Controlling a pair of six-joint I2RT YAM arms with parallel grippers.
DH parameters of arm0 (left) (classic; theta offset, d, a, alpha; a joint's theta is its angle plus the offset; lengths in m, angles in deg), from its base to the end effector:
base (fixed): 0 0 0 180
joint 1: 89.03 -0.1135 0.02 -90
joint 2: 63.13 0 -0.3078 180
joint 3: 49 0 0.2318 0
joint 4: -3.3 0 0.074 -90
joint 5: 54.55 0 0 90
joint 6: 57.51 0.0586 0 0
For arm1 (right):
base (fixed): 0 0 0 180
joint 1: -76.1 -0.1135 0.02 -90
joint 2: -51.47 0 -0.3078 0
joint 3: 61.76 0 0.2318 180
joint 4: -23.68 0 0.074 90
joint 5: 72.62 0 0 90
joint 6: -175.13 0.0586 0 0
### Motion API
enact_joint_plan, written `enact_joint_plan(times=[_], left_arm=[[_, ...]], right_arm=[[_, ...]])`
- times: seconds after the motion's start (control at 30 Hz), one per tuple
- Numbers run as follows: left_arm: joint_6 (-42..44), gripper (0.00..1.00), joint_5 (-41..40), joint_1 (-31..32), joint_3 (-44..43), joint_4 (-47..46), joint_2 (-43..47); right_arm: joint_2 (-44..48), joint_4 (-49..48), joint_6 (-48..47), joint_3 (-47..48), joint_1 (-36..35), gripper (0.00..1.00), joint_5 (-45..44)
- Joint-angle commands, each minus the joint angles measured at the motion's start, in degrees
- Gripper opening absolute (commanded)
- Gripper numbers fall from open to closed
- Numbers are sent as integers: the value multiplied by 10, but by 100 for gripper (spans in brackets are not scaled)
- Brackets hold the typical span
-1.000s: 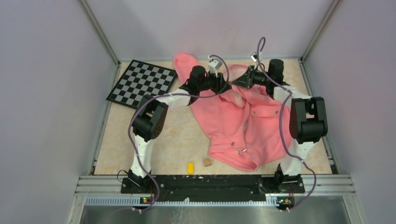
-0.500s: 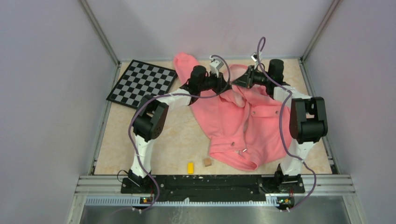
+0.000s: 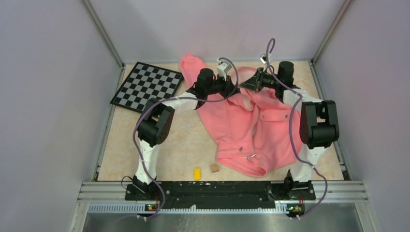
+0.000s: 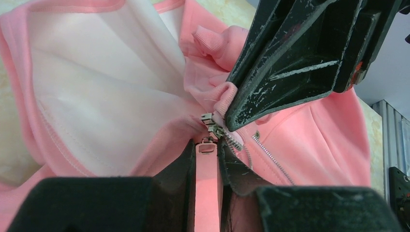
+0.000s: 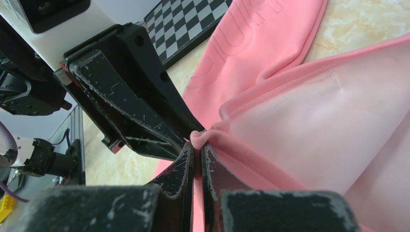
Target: Zip up the jacket
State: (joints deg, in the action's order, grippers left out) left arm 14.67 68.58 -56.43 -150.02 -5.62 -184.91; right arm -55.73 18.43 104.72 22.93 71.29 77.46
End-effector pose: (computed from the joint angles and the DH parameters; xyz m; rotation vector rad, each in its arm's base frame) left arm 0.4202 -0.3068 0.2677 0.6766 1.7653 -1.1302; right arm 0.4180 0.0861 0.2882 -0.5140 1.8312 1.2614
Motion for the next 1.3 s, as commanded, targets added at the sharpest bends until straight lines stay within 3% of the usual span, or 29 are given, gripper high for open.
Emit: enact_joint_plan(times=[0.0,0.47,0.8,1.27], left_arm=[[-2,0,-5,12,20,-8,23],[-54,0,-7,20,92,-26,73],[-143,0,35,22,95,-58,54],[-188,0,2,38,76,-21,36]], right_arm=[[31,-63,16,-4,-5,0,4],[61,-122,32,-26,-5,0,-62],[83,-171,54,-43,-5,0,-89],[109,-248,113,-50,-5,0,-180]])
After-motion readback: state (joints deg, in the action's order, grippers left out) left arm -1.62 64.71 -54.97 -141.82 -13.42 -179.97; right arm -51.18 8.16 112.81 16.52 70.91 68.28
